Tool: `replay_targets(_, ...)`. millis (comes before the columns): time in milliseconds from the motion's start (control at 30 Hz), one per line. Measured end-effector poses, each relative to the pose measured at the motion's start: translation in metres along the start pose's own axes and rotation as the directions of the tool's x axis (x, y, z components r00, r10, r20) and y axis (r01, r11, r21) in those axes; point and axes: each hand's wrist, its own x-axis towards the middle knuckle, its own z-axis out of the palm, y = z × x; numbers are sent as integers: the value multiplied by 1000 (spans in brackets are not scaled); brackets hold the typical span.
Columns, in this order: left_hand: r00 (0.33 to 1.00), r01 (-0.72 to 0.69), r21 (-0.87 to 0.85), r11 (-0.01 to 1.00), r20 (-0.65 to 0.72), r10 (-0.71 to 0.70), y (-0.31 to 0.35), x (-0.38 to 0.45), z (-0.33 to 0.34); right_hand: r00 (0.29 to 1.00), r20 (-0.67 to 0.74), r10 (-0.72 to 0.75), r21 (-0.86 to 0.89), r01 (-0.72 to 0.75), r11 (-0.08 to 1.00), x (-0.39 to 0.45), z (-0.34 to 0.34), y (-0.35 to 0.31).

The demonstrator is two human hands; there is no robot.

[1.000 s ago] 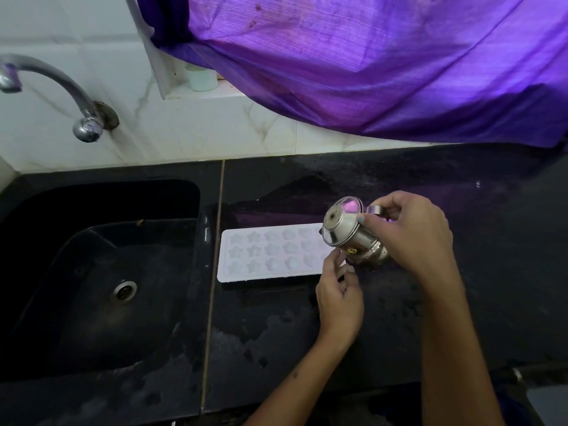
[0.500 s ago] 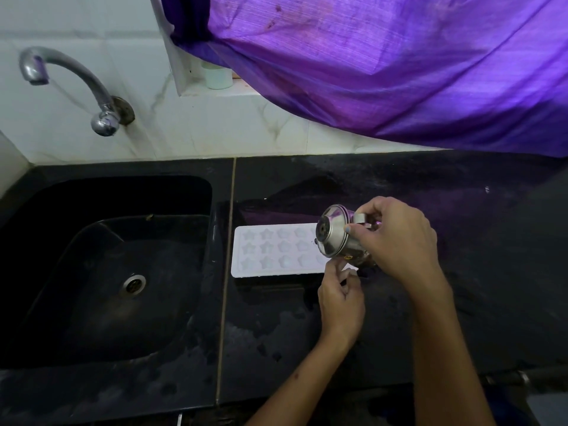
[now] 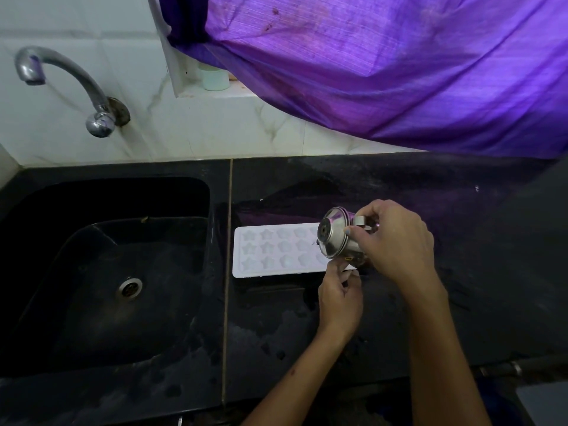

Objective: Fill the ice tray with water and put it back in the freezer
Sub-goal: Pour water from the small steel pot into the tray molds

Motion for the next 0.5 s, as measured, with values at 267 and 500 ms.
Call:
replay_targets(267, 999, -1, 10, 1000, -37, 2, 2, -2, -3, 999, -19, 45, 53, -44, 998, -4, -1, 0)
replay_targets(500, 994, -75, 12, 997, -80, 76, 5, 1, -8, 993, -23, 115, 176, -109, 978, -3, -8, -3)
